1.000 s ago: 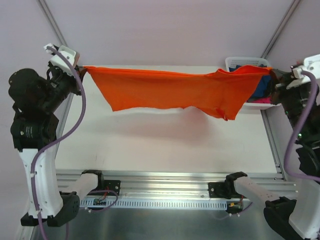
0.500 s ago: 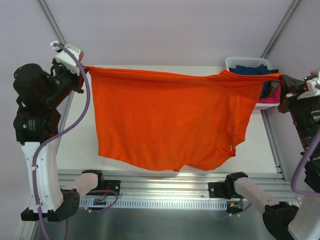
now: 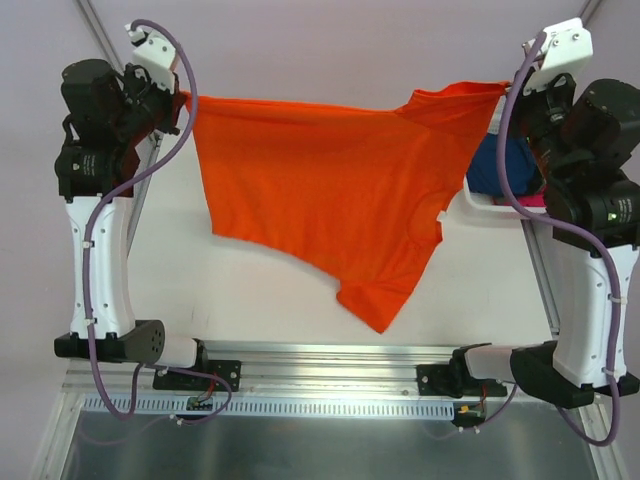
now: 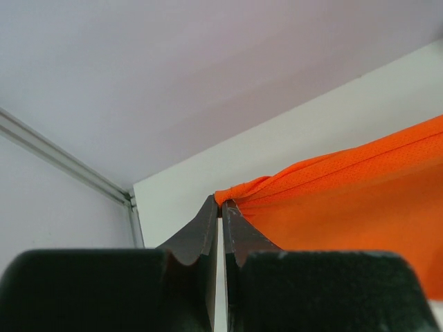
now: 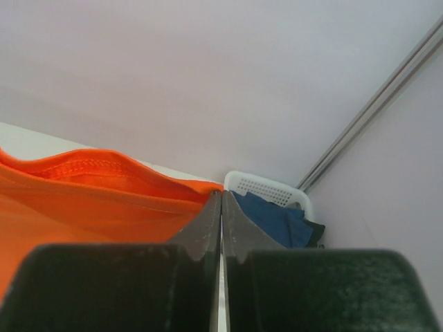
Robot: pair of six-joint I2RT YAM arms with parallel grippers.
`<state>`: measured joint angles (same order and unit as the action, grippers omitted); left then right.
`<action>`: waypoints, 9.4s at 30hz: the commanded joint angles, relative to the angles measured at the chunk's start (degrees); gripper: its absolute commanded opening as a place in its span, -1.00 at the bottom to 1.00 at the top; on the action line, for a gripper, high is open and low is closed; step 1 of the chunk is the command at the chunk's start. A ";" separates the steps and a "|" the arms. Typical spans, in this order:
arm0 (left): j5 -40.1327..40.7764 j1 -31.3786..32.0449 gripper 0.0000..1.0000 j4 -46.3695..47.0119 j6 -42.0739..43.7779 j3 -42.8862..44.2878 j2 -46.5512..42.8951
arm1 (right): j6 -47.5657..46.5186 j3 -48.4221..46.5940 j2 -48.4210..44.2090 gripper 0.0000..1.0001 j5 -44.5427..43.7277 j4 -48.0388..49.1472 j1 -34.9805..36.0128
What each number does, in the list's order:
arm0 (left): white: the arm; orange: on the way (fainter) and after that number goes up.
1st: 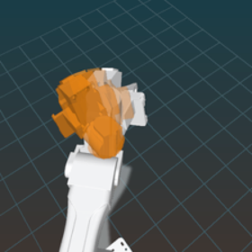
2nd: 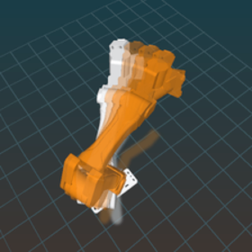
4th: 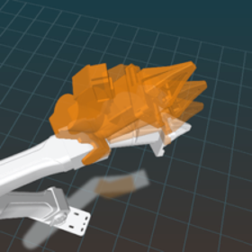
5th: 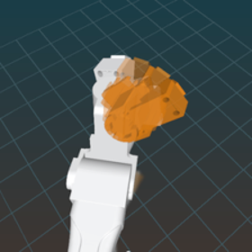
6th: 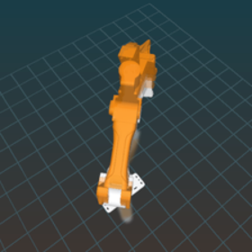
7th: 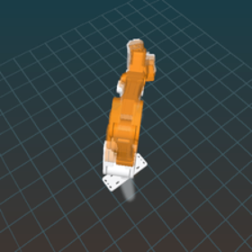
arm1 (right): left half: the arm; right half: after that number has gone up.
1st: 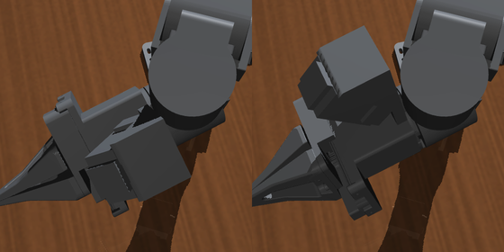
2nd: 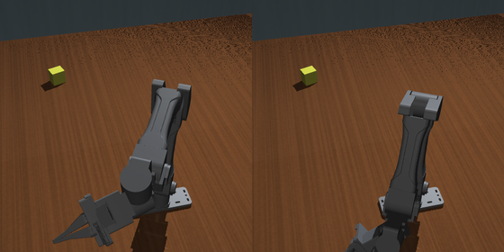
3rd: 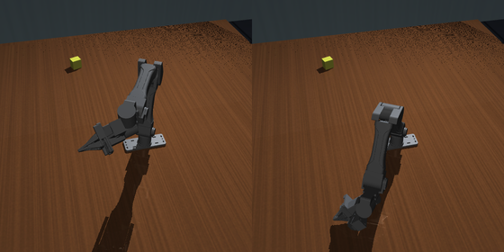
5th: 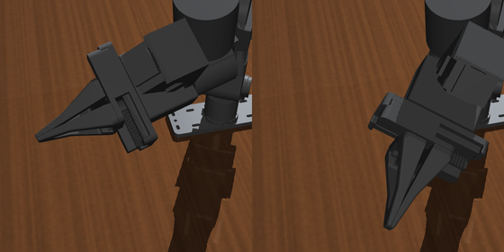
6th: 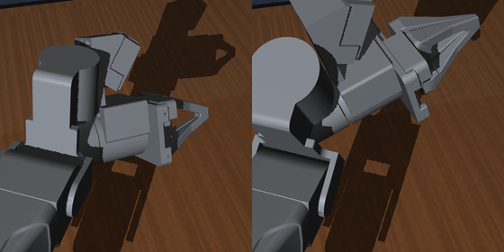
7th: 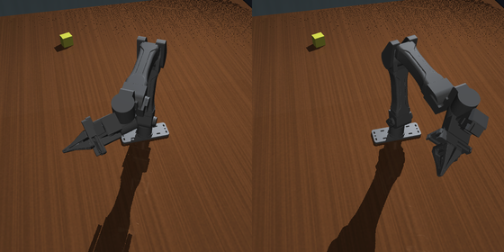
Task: Fold and stack the t-shirts
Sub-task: Flatten out the tshirt, then grap the side of the flattened tshirt furthest away from the robot with both arms, then fold the flattened tshirt in 1/3 of the way, then grap the side of the flattened tshirt closest away from the robot with both arms
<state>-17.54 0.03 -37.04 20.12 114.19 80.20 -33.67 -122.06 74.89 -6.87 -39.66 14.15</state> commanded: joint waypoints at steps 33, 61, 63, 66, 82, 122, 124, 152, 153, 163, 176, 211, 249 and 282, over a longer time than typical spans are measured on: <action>3.22 -0.21 -1.00 3.64 5.19 -14.95 -20.45 | -1.31 4.62 -17.77 -0.99 -1.31 3.09 -2.81; 0.67 -1.61 -1.00 12.25 3.00 -3.09 37.83 | -1.49 5.51 42.70 -0.99 2.65 17.77 -2.64; 0.32 -1.79 -1.00 12.25 2.38 -4.67 37.31 | -0.96 7.70 42.18 -0.99 3.44 17.43 -2.20; 0.05 -1.79 -1.00 12.34 2.29 -7.84 35.64 | -0.17 11.13 40.95 -0.99 4.94 16.55 -1.41; 3.65 -2.84 -1.00 13.04 -1.31 -5.06 40.28 | 3.00 14.66 39.37 -0.99 8.46 13.38 3.51; 5.85 -5.04 0.92 12.43 -4.56 -3.08 46.12 | 0.89 18.43 41.31 0.01 8.73 9.86 3.43; 4.80 -5.13 0.98 12.43 -4.82 -4.24 43.82 | 1.50 18.88 38.15 0.29 8.10 10.30 2.72; -1.18 -4.16 0.93 8.92 -17.83 2.54 50.32 | 15.82 9.91 51.14 0.33 17.14 8.11 1.49; -1.18 -4.16 0.93 8.30 -19.31 1.22 49.44 | 18.18 11.39 50.71 0.33 17.94 7.76 1.49; -1.26 -4.60 0.86 2.50 -24.86 -26.00 25.30 | 23.03 35.82 30.68 0.30 24.09 6.35 2.55; -0.04 -4.52 0.69 -3.65 -25.04 -39.92 11.12 | 22.77 53.67 10.20 0.25 29.10 3.01 13.26; -1.62 -13.21 0.31 -4.53 -25.30 -42.21 19.82 | 17.94 65.72 13.00 -0.01 22.08 -0.33 26.28; -2.59 -16.64 0.19 -4.54 -24.60 -44.84 20.34 | 15.57 63.26 22.93 -0.99 19.36 5.03 25.22; -4.34 -18.49 0.01 -4.45 -28.03 -44.32 24.91 | 14.77 61.86 17.30 -0.99 15.84 4.50 24.52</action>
<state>-20.60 -17.74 -40.86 -6.90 68.60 104.57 -18.04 -58.39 94.35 9.58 -35.29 39.07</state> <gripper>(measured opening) 0.508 0.010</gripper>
